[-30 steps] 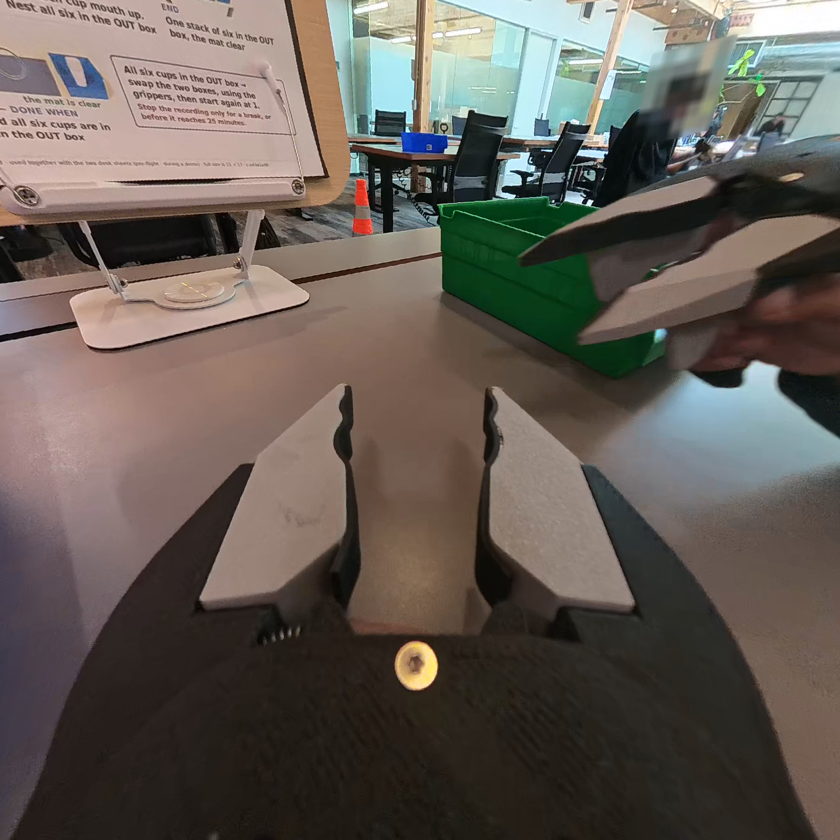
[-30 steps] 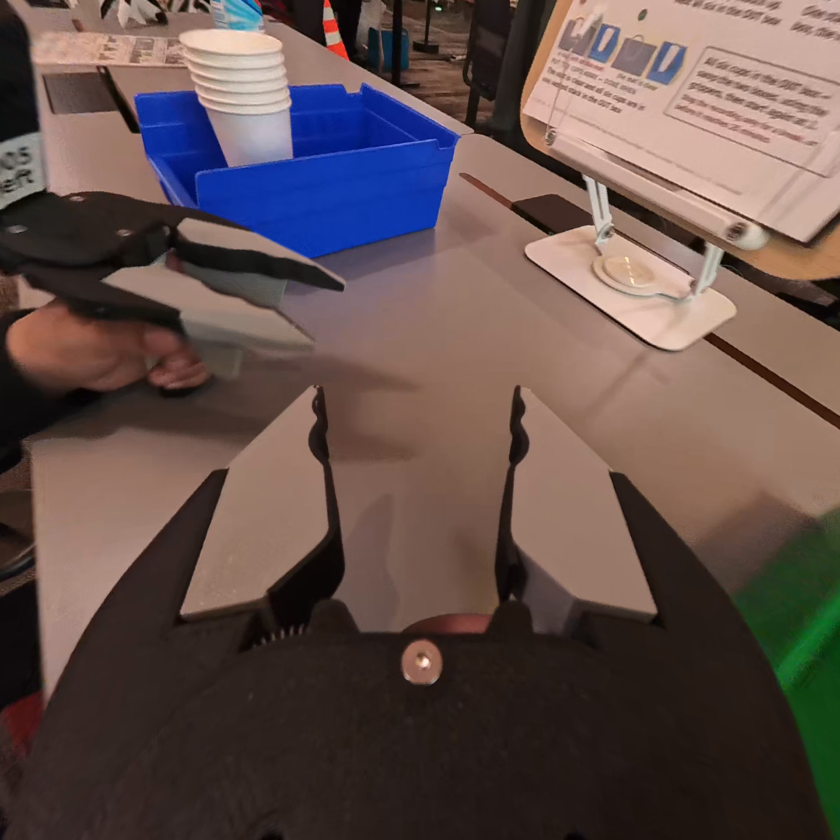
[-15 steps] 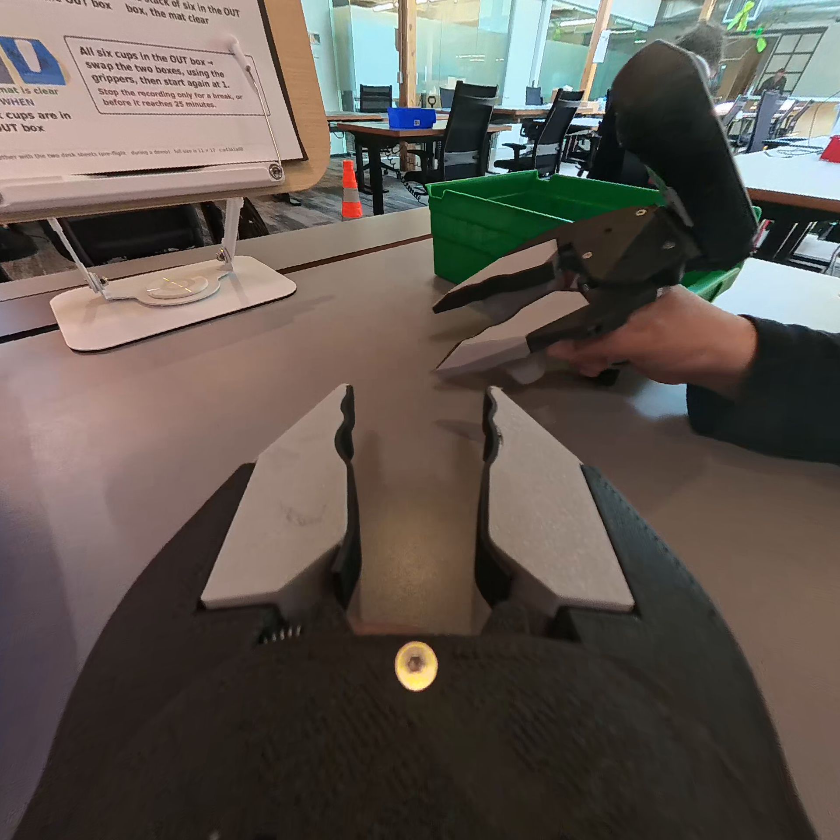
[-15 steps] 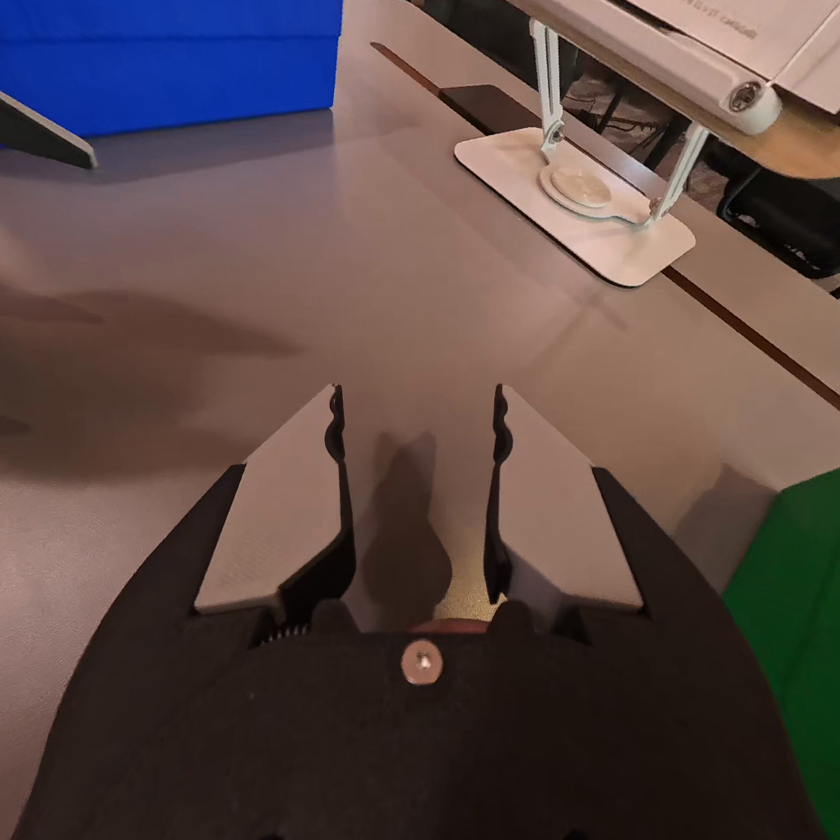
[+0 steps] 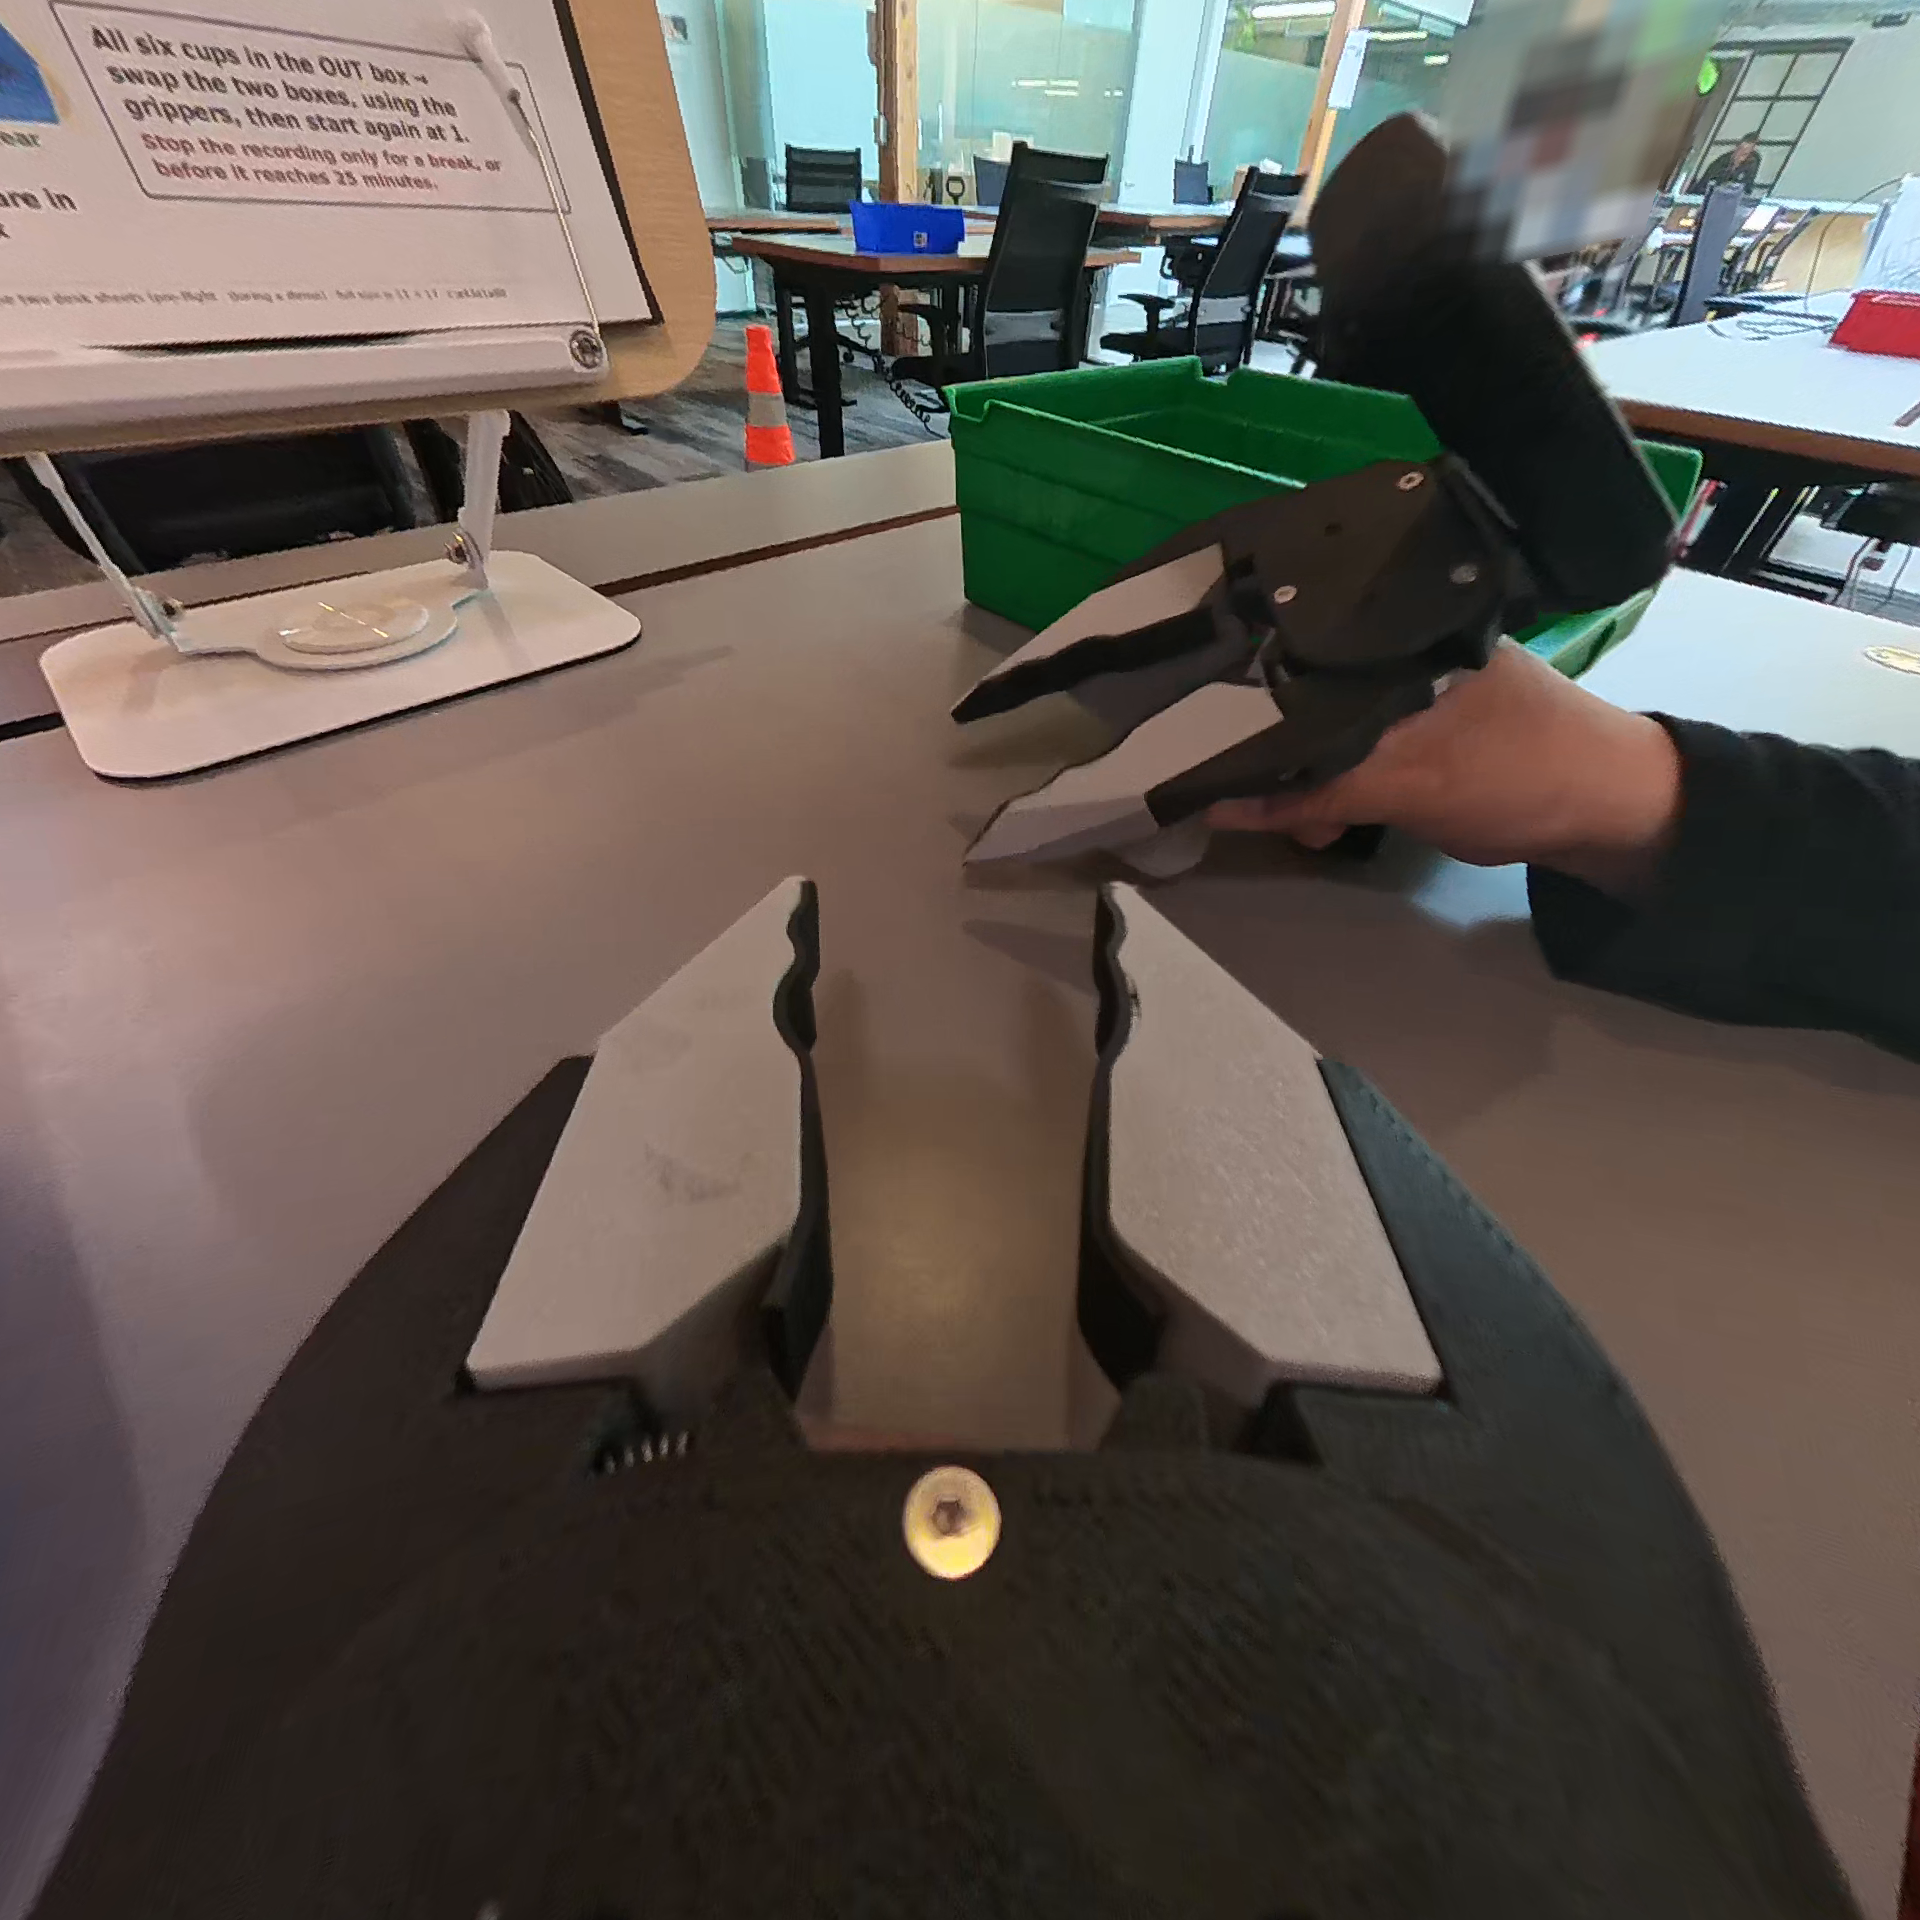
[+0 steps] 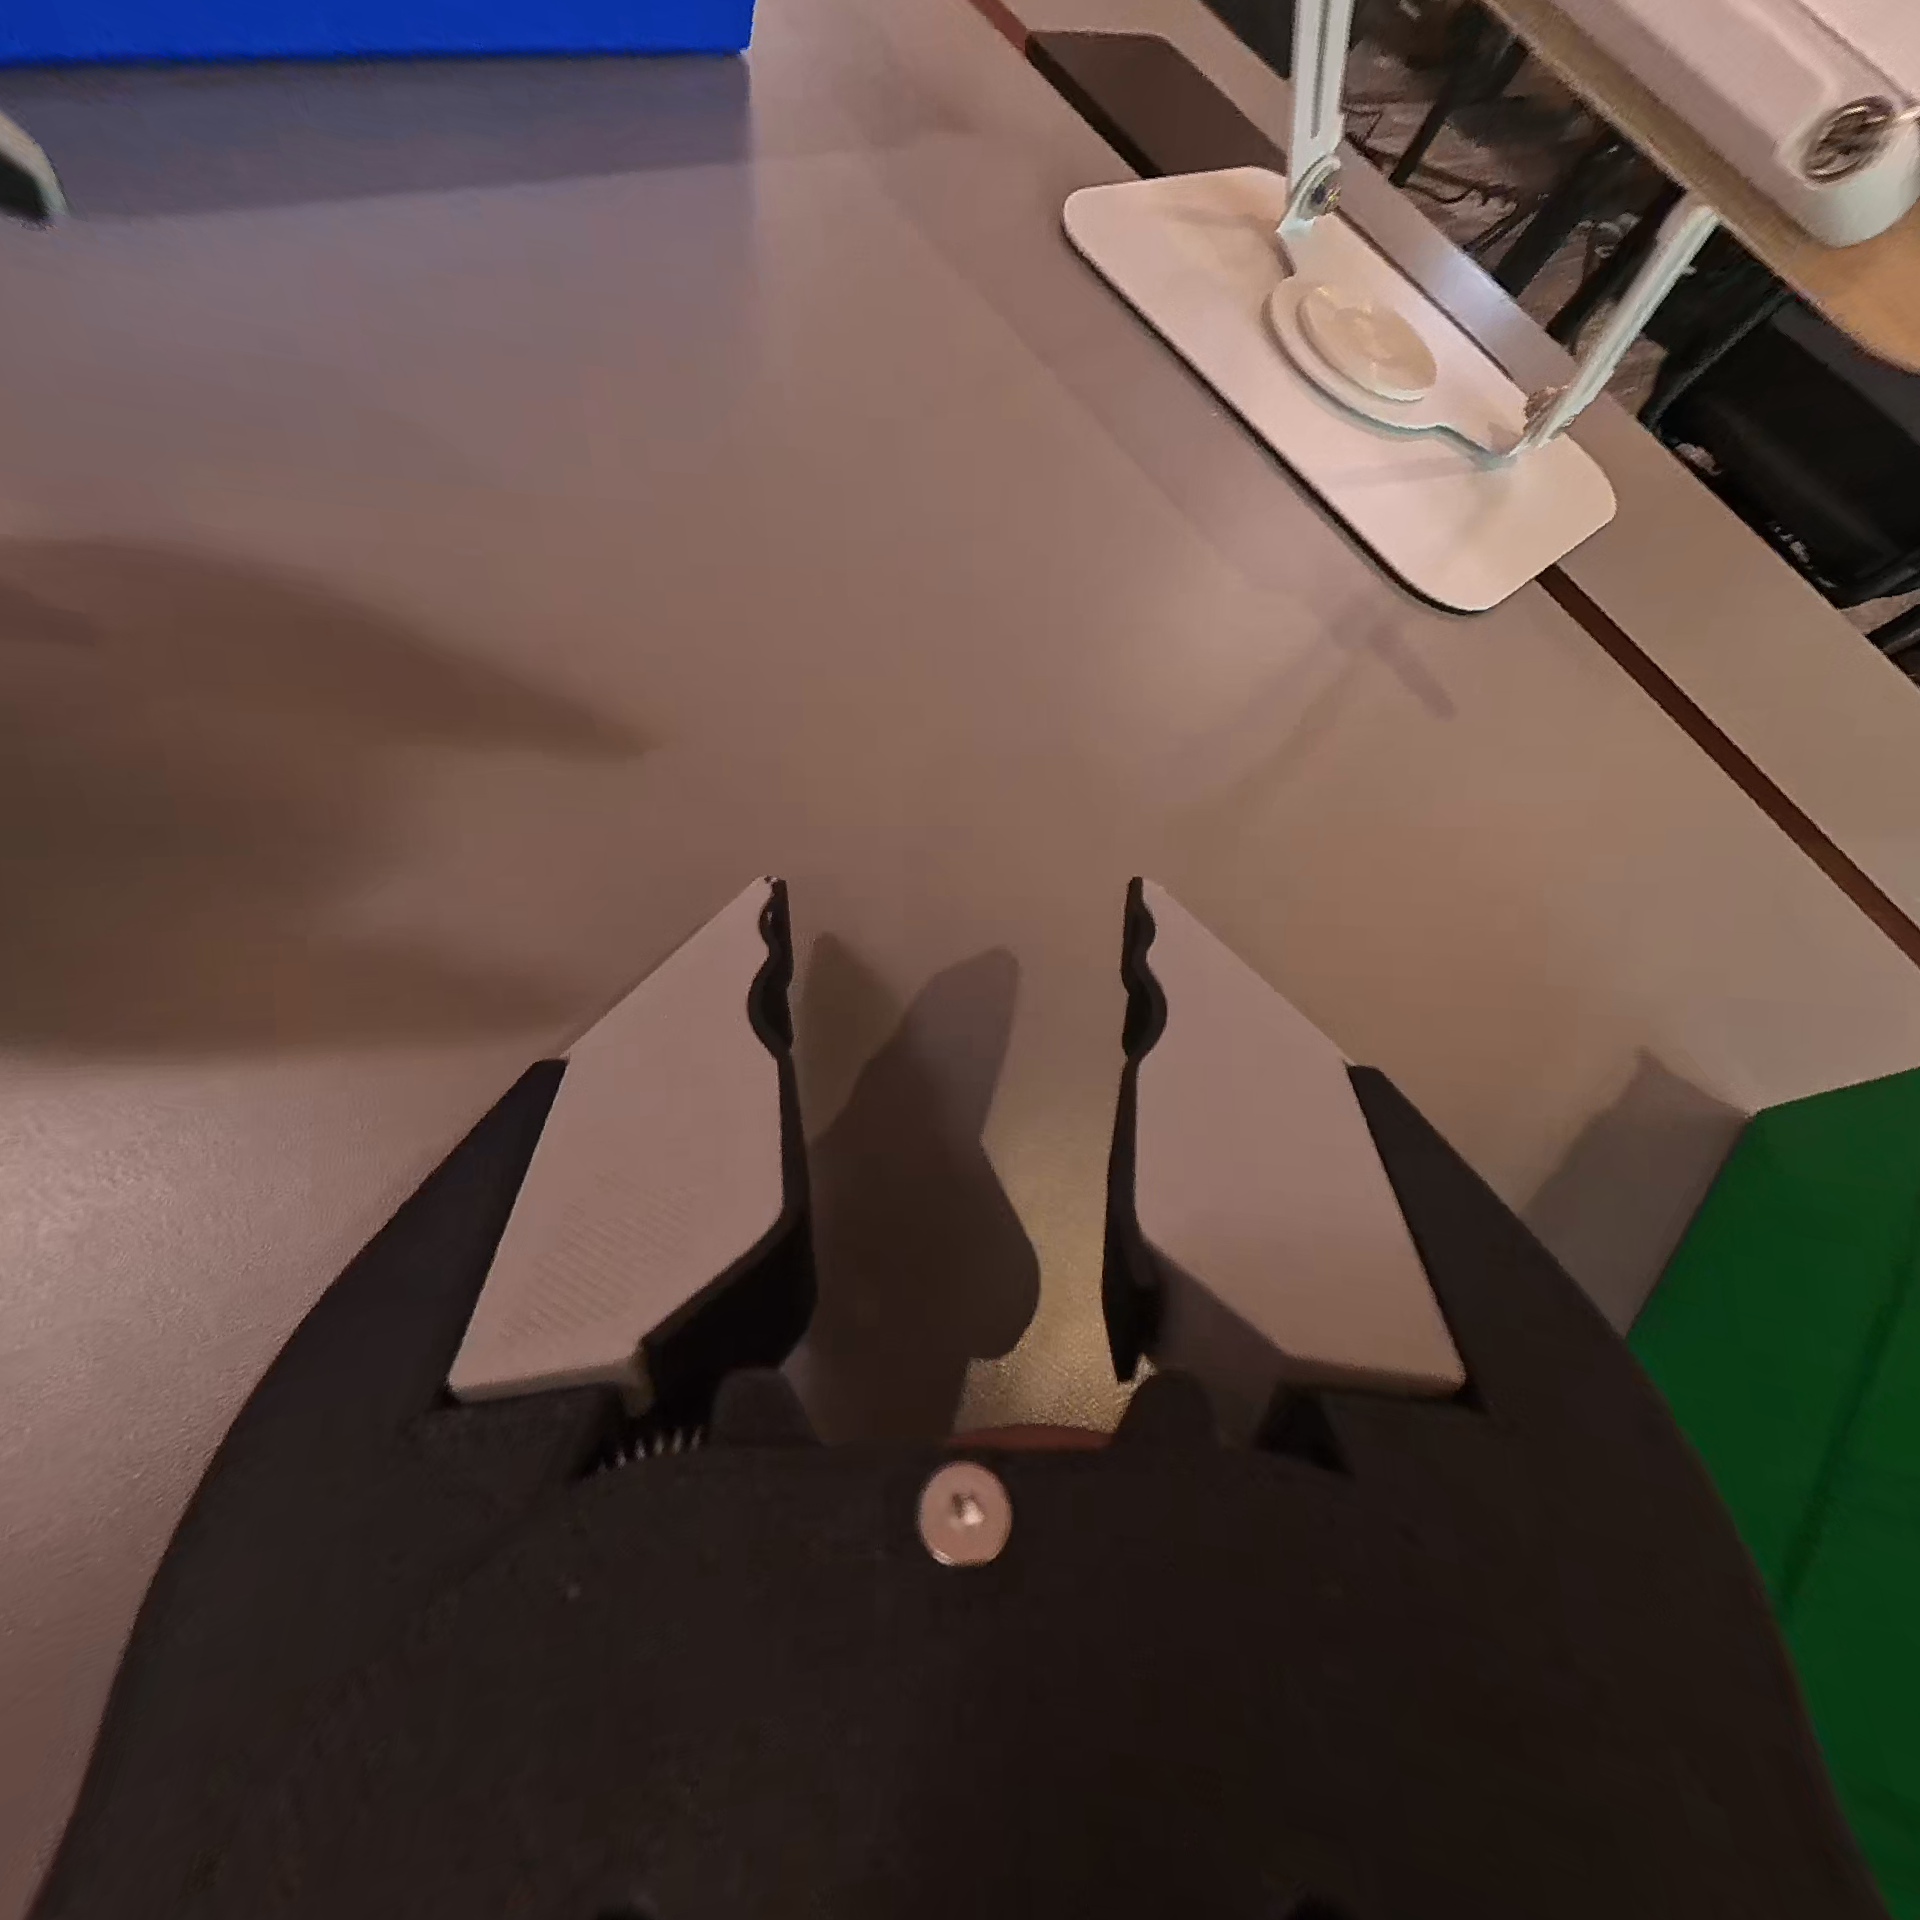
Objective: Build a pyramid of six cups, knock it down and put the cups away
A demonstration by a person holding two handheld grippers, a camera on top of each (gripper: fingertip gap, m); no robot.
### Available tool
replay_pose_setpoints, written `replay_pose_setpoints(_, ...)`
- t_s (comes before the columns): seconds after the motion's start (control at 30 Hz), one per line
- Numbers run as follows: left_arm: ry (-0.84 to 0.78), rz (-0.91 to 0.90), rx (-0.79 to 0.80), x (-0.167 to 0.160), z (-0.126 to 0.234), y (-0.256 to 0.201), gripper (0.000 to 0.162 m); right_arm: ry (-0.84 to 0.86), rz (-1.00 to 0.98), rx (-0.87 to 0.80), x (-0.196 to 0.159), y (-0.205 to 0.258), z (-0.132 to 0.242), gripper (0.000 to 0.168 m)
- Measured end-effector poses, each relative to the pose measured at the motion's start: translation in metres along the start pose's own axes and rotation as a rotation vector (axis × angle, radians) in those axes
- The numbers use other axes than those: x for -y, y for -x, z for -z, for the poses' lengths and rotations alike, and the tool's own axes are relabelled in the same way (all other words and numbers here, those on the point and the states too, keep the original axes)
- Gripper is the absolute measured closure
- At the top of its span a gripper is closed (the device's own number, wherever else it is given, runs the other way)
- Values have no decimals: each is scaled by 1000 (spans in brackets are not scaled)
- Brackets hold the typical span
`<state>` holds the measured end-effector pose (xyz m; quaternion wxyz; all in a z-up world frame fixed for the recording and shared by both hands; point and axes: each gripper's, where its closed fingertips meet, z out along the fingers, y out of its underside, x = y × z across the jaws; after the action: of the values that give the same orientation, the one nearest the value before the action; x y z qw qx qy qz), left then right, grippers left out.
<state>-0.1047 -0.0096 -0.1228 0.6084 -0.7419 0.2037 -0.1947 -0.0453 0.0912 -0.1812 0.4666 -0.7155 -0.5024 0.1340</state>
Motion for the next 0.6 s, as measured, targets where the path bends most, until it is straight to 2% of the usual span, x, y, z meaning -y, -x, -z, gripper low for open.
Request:
replay_pose_setpoints(0.2,142,32,-74,-18,-14,-7,112,-72,-111,33,5,-7,10,108)
replay_pose_setpoints(0.37,266,-26,-82,-35,-26,-15,110,-76,-119,10,4,-11,12,108)
replay_pose_setpoints(0.6,281,-81,-97,-37,-27,-22,113,-61,-82,-8,3,-9,11,109)
